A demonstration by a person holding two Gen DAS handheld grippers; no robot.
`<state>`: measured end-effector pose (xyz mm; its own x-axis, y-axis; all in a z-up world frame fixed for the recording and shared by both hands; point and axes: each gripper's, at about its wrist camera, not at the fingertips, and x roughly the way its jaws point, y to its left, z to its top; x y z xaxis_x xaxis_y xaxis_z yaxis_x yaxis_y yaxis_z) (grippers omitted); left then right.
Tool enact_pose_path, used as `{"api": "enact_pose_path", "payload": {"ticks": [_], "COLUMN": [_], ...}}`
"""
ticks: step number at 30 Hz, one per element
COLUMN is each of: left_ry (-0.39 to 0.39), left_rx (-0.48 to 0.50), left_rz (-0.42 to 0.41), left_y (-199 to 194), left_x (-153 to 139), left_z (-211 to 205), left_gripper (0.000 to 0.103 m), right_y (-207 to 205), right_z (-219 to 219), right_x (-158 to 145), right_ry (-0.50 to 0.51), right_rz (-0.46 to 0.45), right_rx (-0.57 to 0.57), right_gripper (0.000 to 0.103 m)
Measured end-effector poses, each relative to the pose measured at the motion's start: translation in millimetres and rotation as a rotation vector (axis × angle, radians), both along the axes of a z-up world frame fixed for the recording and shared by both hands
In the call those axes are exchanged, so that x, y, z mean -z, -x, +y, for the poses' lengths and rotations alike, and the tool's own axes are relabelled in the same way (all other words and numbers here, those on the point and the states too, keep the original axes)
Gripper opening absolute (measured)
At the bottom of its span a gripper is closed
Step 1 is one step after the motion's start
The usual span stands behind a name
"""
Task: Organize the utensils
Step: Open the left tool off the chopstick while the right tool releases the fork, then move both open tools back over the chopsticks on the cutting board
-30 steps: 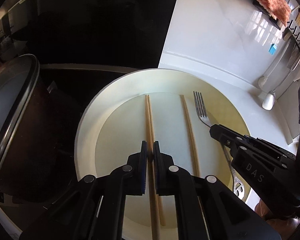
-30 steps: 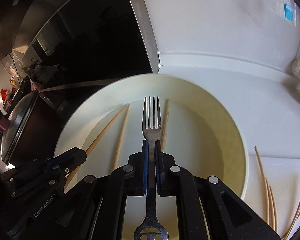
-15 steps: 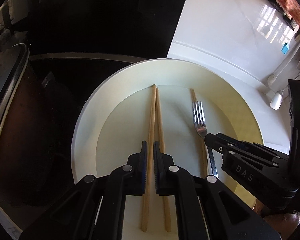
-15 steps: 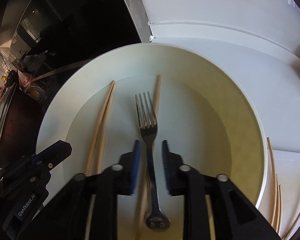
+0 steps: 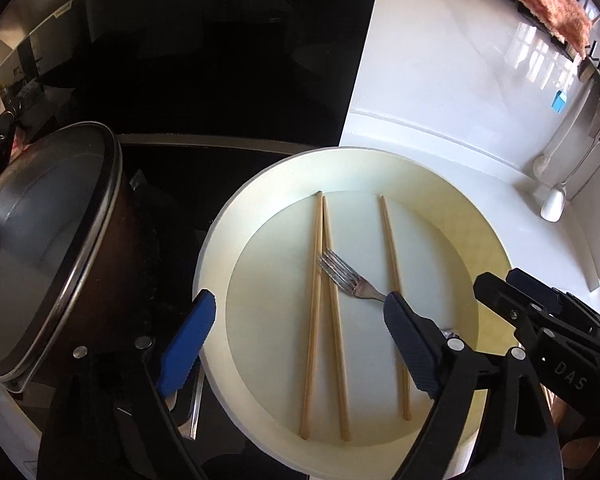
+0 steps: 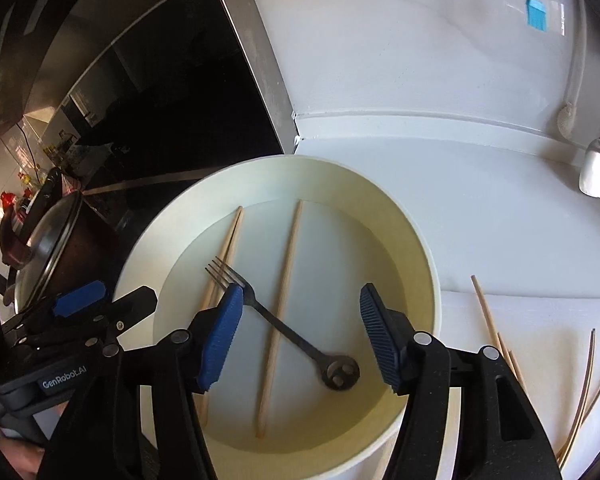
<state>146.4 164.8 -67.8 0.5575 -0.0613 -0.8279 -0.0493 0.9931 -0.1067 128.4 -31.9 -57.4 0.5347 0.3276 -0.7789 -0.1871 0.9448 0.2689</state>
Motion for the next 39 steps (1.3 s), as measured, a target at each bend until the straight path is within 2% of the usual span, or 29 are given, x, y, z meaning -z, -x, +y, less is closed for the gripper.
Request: {"api": "enact_pose_path", "payload": {"ticks": [6, 13, 17, 20, 25, 30, 35, 37, 39], "left_ry": [-0.021, 0.011, 0.043, 0.078, 0.068, 0.033, -0.023, -0.059, -0.063], "left_rx": [0.05, 0.213, 0.317, 0.366, 0.402, 0.341, 0.212, 0.157, 0.117], "left_rz": [-0.049, -0.12, -0.13, -0.117, -0.084, -0.072, -0.051, -0.05, -0.057], "left_y": [22, 44, 56, 65, 88, 111, 134, 140, 143], "left_x": [-17, -34, -38, -35, -26, -11, 3, 9, 12], "left_z": [-13, -58, -98, -127, -175, -216, -244, -253, -258], "left_gripper": [0.093, 0.097, 0.097, 0.097, 0.097, 0.097, 0.097, 0.097, 0.097], "right_y": [54, 117, 157, 184, 208, 220, 212, 210, 206], "right_z": [-33, -80, -121, -156, -208, -251, -275, -280, -285], "right_x": [-13, -14, -15, -14, -2, 18, 39, 48, 55], "right_ry": [0.002, 0.063, 0.095, 0.096, 0.093, 0.032, 0.068, 0.077, 0.073], "right_rz": [-0.064, -0.117, -0.12, -0.115, -0.05, -0.011, 0.027, 0.022, 0.005], "right_rx": [0.098, 0.258, 0.361, 0.418, 0.456, 0.4, 0.295, 0.273, 0.248], "right_gripper": [0.062, 0.062, 0.062, 0.066, 0.07, 0.071, 0.071, 0.071, 0.071]}}
